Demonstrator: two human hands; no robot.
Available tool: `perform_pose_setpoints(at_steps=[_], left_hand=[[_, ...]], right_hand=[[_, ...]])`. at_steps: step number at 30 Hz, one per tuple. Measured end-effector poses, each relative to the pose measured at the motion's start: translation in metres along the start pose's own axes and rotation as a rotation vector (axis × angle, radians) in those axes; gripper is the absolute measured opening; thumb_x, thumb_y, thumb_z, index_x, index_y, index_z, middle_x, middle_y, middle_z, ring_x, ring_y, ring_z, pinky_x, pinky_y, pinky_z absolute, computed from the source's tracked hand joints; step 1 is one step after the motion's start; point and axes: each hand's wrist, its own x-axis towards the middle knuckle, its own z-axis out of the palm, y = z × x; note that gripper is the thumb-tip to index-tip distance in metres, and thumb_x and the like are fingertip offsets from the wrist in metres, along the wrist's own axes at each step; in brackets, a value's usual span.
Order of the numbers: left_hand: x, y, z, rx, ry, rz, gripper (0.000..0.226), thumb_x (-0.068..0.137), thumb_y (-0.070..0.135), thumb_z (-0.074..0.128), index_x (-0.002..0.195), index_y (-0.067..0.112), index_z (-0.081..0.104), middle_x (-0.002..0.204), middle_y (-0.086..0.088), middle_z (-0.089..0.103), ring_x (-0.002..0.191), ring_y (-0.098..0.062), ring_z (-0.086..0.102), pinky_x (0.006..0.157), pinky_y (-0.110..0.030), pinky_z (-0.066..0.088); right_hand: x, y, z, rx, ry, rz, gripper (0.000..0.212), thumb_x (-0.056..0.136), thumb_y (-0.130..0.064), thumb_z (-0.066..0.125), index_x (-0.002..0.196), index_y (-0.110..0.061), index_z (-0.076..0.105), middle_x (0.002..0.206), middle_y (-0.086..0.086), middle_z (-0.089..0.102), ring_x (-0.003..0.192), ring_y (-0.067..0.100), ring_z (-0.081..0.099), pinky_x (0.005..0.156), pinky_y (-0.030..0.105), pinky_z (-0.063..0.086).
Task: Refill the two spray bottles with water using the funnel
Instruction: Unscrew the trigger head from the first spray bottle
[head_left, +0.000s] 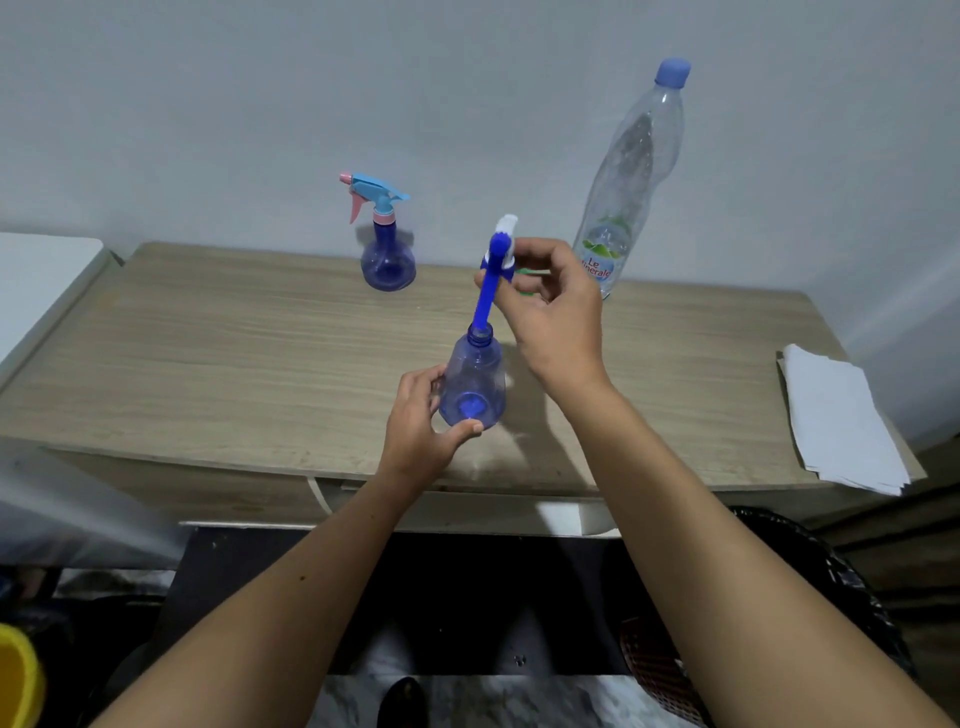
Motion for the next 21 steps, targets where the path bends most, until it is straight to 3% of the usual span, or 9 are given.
perform_pose_setpoints(at_steps=[2, 5, 8, 13, 17, 21], left_hand=[[0.001, 0.0, 0.0, -0.001, -0.012, -0.012, 0.084, 0.069, 0.022, 0.095, 0.143, 0.019, 0.055, 0.13, 0.013, 0.051, 0.123, -0.01, 0.062, 0.108, -0.038, 0.056], [0.001, 0.002, -0.001, -0.003, -0.022, -0.03, 0.084, 0.067, 0.026, 0.093, 0.141, 0.021, 0.054, 0.13, 0.012, 0.05, 0.123, -0.011, 0.063, 0.108, -0.038, 0.056], [0.001, 0.005, -0.002, -0.006, -0.028, -0.035, 0.082, 0.068, 0.016, 0.096, 0.137, 0.028, 0.052, 0.132, 0.017, 0.049, 0.123, -0.011, 0.063, 0.109, -0.042, 0.056], [0.0, 0.01, -0.004, -0.006, -0.048, -0.09, 0.084, 0.069, 0.007, 0.098, 0.138, 0.023, 0.053, 0.13, 0.014, 0.05, 0.122, -0.009, 0.063, 0.11, -0.044, 0.055], [-0.002, 0.008, -0.004, 0.0, -0.039, -0.072, 0.084, 0.07, 0.007, 0.098, 0.138, 0.025, 0.052, 0.131, 0.019, 0.048, 0.123, -0.008, 0.062, 0.11, -0.042, 0.055], [-0.003, 0.004, -0.005, 0.013, -0.02, -0.04, 0.084, 0.07, 0.01, 0.098, 0.136, 0.028, 0.05, 0.131, 0.02, 0.05, 0.122, -0.008, 0.064, 0.106, -0.037, 0.057]], right_hand=[[0.007, -0.018, -0.003, 0.014, 0.037, -0.029, 0.029, 0.084, -0.012, 0.087, 0.107, -0.017, 0.07, 0.096, -0.006, 0.072, 0.072, 0.008, 0.065, 0.072, 0.024, 0.058], [0.018, -0.041, -0.012, 0.009, 0.087, -0.072, 0.031, 0.084, -0.011, 0.086, 0.109, -0.014, 0.069, 0.095, -0.006, 0.07, 0.065, 0.0, 0.06, 0.068, 0.02, 0.054], [0.025, -0.06, -0.023, 0.001, 0.12, -0.104, 0.035, 0.083, -0.012, 0.088, 0.113, -0.01, 0.069, 0.096, -0.003, 0.069, 0.063, -0.001, 0.058, 0.067, 0.017, 0.051], [0.027, -0.08, -0.037, -0.009, 0.154, -0.147, 0.033, 0.082, -0.011, 0.087, 0.109, -0.013, 0.069, 0.092, -0.007, 0.066, 0.06, -0.001, 0.054, 0.067, 0.016, 0.049], [0.024, -0.059, -0.045, -0.08, 0.13, -0.103, 0.034, 0.081, -0.019, 0.091, 0.105, -0.018, 0.068, 0.084, -0.006, 0.064, 0.056, 0.0, 0.053, 0.064, 0.02, 0.048], [0.012, 0.004, -0.049, -0.153, 0.14, -0.013, 0.036, 0.079, -0.02, 0.092, 0.106, -0.015, 0.069, 0.072, -0.007, 0.062, 0.06, -0.001, 0.055, 0.072, 0.018, 0.052]])
